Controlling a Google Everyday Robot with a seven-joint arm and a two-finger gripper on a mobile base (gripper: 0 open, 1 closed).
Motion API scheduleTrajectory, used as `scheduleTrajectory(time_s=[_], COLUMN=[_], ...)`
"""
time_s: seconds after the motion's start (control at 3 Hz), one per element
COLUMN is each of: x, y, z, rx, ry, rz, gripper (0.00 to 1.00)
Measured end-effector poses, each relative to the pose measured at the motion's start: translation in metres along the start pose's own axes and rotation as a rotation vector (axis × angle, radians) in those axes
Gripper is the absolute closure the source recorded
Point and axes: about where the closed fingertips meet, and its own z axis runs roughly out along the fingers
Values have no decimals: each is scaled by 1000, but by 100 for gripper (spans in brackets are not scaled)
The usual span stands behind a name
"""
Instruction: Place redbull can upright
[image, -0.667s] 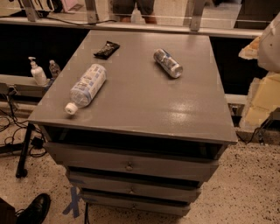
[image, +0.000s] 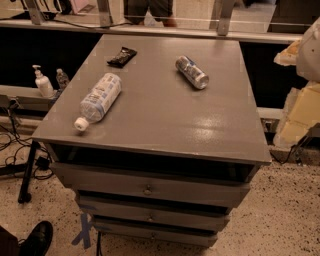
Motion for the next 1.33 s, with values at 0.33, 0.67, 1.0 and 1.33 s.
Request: scheduleTrajectory(time_s=[0.33, 0.67, 1.0, 1.33], x=[-21, -44, -66, -90], y=[-16, -48, -85, -116], z=[12, 32, 55, 75], rx=[35, 61, 73, 88], ry=[-57, -90, -83, -82], rz=[24, 98, 214, 343], gripper=[0, 0, 0, 0])
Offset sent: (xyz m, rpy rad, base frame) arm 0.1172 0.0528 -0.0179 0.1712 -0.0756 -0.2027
